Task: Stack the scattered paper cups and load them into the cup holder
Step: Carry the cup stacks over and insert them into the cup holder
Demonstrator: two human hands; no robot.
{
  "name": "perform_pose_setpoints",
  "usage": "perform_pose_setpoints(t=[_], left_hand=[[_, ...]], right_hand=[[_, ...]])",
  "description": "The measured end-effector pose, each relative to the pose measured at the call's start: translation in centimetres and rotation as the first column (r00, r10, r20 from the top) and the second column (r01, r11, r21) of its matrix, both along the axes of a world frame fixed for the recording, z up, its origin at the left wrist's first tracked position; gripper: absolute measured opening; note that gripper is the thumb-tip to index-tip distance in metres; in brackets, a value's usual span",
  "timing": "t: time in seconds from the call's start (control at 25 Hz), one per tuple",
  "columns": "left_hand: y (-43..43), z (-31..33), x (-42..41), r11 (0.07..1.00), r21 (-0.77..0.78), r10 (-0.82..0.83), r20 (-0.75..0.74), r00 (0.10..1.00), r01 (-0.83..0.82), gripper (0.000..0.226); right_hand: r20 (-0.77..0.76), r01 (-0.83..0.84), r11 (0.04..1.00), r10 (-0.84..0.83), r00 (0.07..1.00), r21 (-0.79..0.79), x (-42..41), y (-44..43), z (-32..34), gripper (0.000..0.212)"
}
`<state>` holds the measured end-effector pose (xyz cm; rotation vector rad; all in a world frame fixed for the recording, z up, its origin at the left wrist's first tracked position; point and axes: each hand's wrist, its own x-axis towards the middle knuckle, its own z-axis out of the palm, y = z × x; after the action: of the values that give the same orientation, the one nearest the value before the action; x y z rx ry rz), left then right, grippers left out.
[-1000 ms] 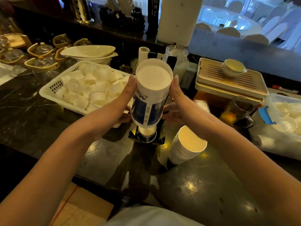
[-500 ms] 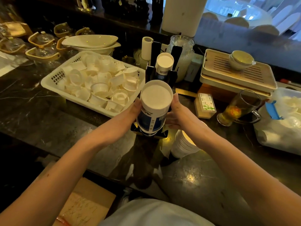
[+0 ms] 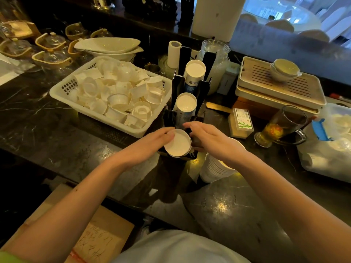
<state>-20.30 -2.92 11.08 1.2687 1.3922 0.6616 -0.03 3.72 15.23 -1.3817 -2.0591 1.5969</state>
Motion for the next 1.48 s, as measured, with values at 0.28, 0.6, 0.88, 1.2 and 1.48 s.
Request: perform_pose_setpoints(t=[0.28, 0.6, 0.88, 1.2, 1.48], left_hand=[[0.8, -0.8, 0.9, 0.987, 0.139, 0.097, -0.093, 0.991, -0.083, 0.051], [0.1, -0.2, 1.3, 0.950, 0.174, 0.282, -0.119, 0.952, -0.260, 0.070], [-5.2, 3.3, 6.4, 0.641, 0.725, 0.407, -0.043, 0.913, -0.251, 0.027], [-5.4, -2.5, 14.5, 0.832, 0.442, 0.340, 0.073, 0.938, -0.336, 0.053], [-4.4, -4.7, 17.0, 0.853, 0.406, 0.363, -0.010, 0.932, -0.328, 0.080]], right_hand=[[0.246, -0.177, 0.911, 0.087, 0.965, 0.373, -0.8, -0.3, -0.3, 0.035], [0.252, -0.180, 0.885, 0.075, 0.965, 0.429, -0.3, -0.7, 0.5, 0.039], [-0.159, 0.130, 0.844, -0.055, 0.986, 0.520, 6.7, -1.4, 0.5, 0.043], [-0.227, 0.318, 0.906, -0.259, 0.939, 0.280, 13.3, -2.1, -5.1, 0.061], [-0.299, 0.298, 0.953, -0.271, 0.915, 0.050, 14.3, -3.3, -8.3, 0.055]])
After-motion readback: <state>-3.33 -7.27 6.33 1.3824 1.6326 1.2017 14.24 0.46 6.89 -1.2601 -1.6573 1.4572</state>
